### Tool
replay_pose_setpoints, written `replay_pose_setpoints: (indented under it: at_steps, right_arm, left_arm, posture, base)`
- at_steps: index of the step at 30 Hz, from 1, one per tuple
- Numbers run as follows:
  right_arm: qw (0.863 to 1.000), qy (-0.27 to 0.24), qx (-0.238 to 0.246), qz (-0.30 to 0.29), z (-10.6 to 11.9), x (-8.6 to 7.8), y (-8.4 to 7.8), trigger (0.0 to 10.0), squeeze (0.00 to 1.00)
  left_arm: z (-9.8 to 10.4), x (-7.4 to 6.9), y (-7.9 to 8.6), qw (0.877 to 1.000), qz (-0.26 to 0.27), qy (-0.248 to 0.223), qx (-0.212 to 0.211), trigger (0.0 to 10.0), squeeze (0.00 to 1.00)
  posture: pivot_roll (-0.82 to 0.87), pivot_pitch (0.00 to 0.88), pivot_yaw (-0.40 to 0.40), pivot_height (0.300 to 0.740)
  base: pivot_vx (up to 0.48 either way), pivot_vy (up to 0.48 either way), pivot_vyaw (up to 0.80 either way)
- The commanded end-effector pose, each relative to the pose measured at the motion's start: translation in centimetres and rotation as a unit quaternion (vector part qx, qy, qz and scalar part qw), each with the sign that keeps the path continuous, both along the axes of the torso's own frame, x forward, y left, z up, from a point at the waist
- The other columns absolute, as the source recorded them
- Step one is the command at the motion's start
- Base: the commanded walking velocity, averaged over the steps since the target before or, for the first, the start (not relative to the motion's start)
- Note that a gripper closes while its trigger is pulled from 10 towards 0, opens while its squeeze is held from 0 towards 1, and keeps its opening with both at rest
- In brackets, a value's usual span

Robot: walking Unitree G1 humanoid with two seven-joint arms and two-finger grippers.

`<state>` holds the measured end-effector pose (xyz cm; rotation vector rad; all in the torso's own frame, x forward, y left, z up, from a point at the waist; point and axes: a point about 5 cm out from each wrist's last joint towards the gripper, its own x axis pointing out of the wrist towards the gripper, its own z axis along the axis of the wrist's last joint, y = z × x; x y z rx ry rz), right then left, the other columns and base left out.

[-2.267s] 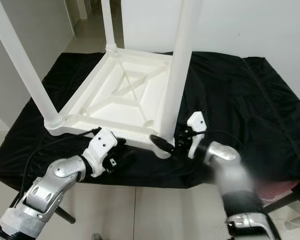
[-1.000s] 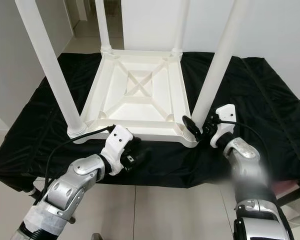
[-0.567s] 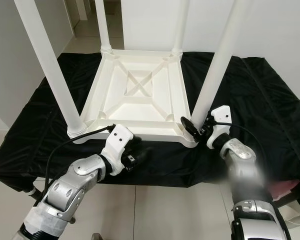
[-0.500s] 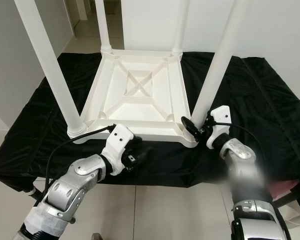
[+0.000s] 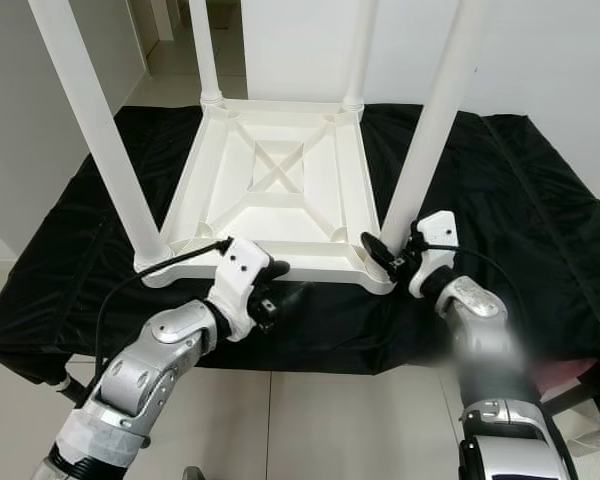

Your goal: Building children table

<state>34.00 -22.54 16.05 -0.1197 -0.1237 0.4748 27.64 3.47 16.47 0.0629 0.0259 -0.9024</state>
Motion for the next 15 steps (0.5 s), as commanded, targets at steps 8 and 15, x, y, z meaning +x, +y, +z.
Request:
replay_pose_setpoints:
  at_steps: [8,15]
  right_arm:
    - [0.994,-0.018,0.035,-0.102,0.3,-0.6,1.3,10.0,0.00]
    - [0.972,-0.009,0.100,-0.214,0.1,-1.4,3.6,10.0,0.00]
  left_arm:
    - [-0.4,-0.1,0.2,1.000,0.031,-0.004,0.005,10.0,0.00]
    - [-0.4,0.1,0.2,1.000,0.030,-0.003,0.006,10.0,0.00]
  posture:
    - [-0.04,0.053,-0.008,0.740]
    - [-0.05,0.058,-0.004,0.740]
  base:
    - [0.000,0.000,0.00]
    - [0.000,0.000,0.00]
